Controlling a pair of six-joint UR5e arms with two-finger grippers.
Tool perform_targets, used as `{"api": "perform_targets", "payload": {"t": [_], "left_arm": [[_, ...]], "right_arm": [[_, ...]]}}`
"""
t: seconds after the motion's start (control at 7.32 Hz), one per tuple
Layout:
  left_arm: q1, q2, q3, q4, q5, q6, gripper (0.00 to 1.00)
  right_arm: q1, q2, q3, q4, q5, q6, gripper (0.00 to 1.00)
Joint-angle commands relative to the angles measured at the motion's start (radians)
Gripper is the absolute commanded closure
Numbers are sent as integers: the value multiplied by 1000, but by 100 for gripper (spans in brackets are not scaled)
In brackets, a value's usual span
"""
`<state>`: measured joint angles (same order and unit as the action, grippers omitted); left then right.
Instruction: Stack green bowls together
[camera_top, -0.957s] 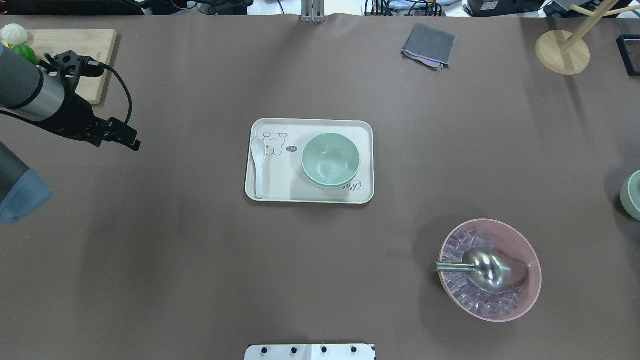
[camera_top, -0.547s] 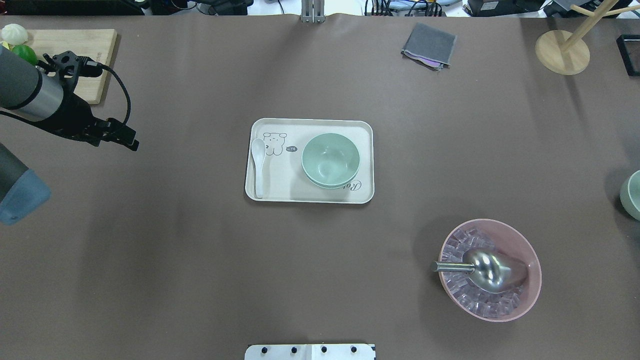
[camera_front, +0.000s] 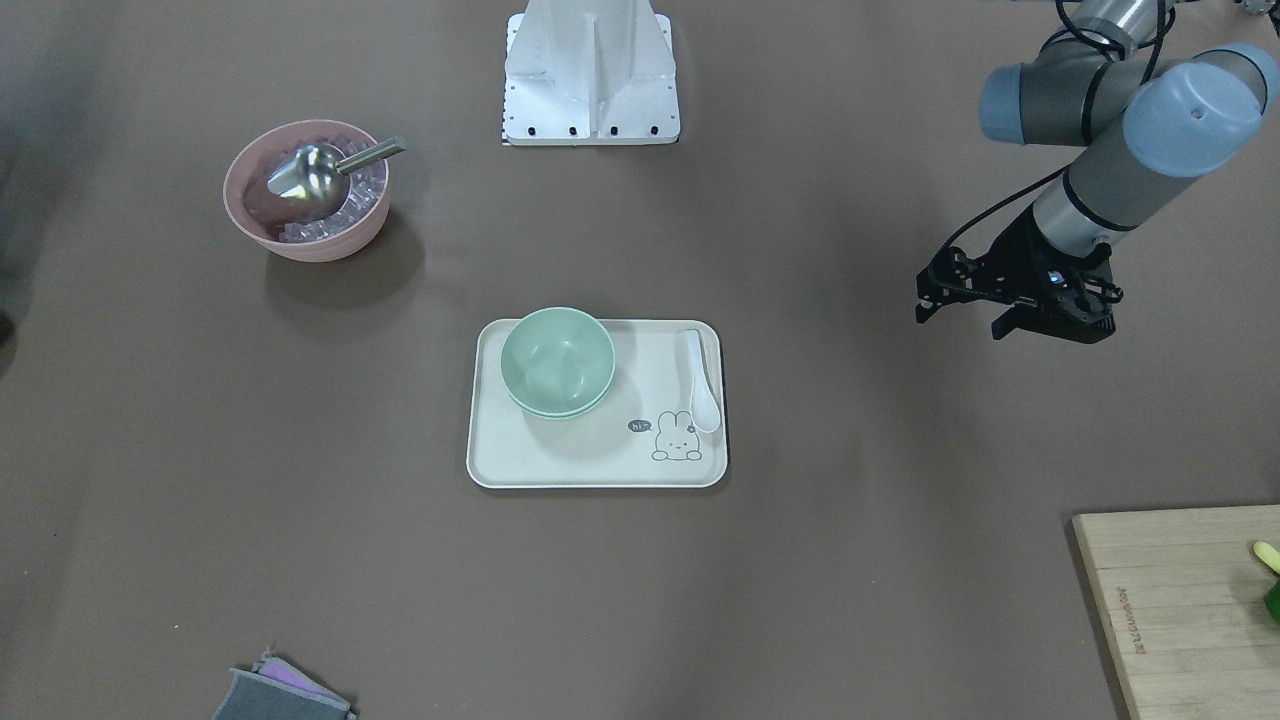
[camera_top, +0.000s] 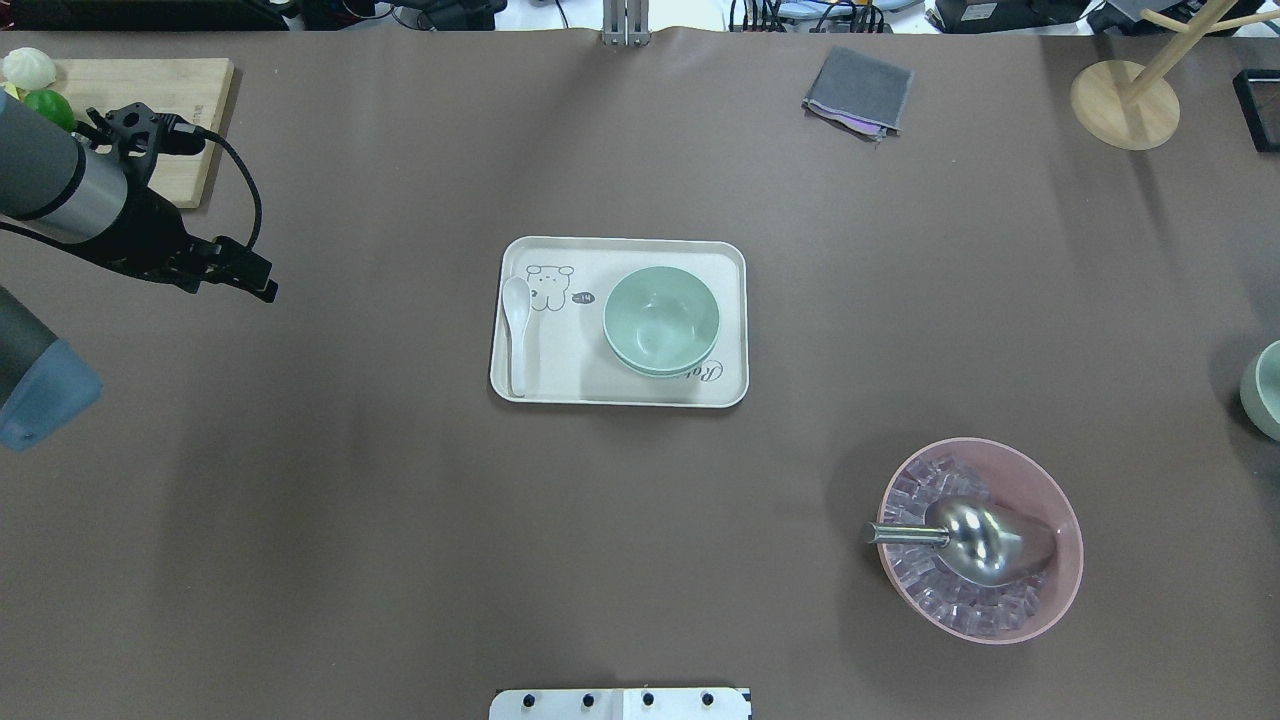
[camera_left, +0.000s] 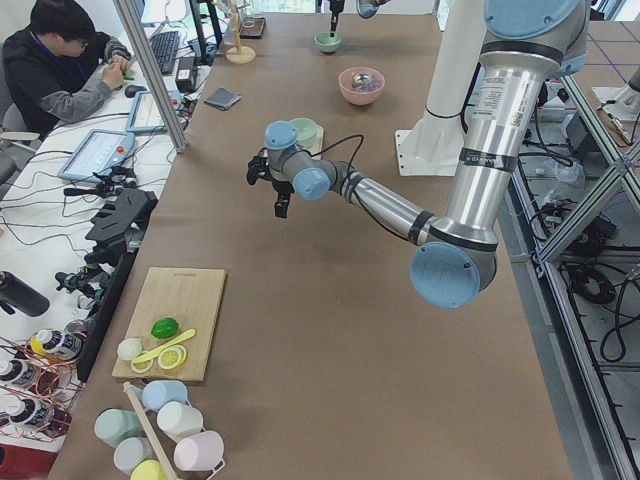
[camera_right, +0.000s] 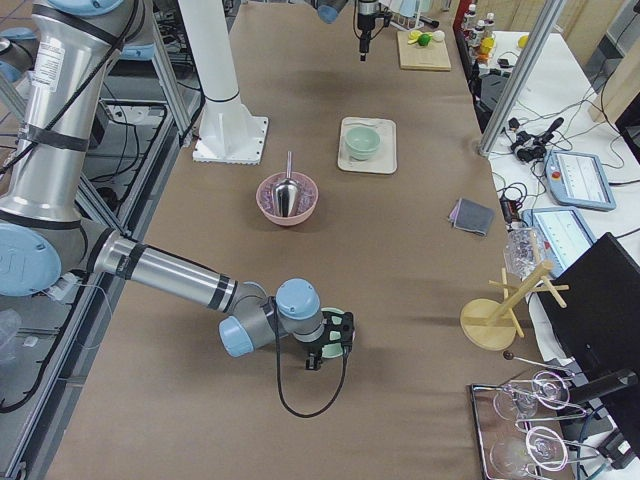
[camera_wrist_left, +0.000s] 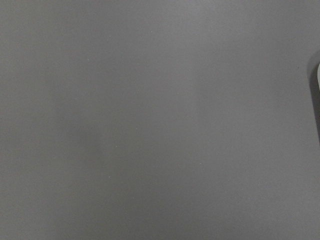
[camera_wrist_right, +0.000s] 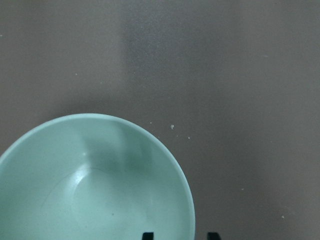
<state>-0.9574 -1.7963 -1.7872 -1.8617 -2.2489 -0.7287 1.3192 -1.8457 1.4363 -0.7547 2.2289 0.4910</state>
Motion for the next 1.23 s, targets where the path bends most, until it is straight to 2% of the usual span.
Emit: {"api": "perform_targets", "payload": {"t": [0.0, 0.27, 0.55, 0.82, 0.96, 1.09], "left_arm": [[0, 0, 0, -1, 0, 0, 2], [0, 0, -1, -1, -5, 0, 2], [-16, -3, -5, 4, -8, 0, 2], [-85, -5, -6, 24, -47, 2, 2], [-118, -2, 0, 32, -51, 55, 2], [-177, 21, -8, 108, -66, 200, 1]], "right_arm": [[0, 0, -2, 0, -2, 1, 54], [0, 6, -7, 0, -2, 14, 100], [0, 28, -2, -3, 2, 17, 100], [2, 86, 1, -11, 40, 61, 100], [3, 126, 4, -34, 72, 96, 100], [9, 169, 10, -84, 95, 103, 100]]}}
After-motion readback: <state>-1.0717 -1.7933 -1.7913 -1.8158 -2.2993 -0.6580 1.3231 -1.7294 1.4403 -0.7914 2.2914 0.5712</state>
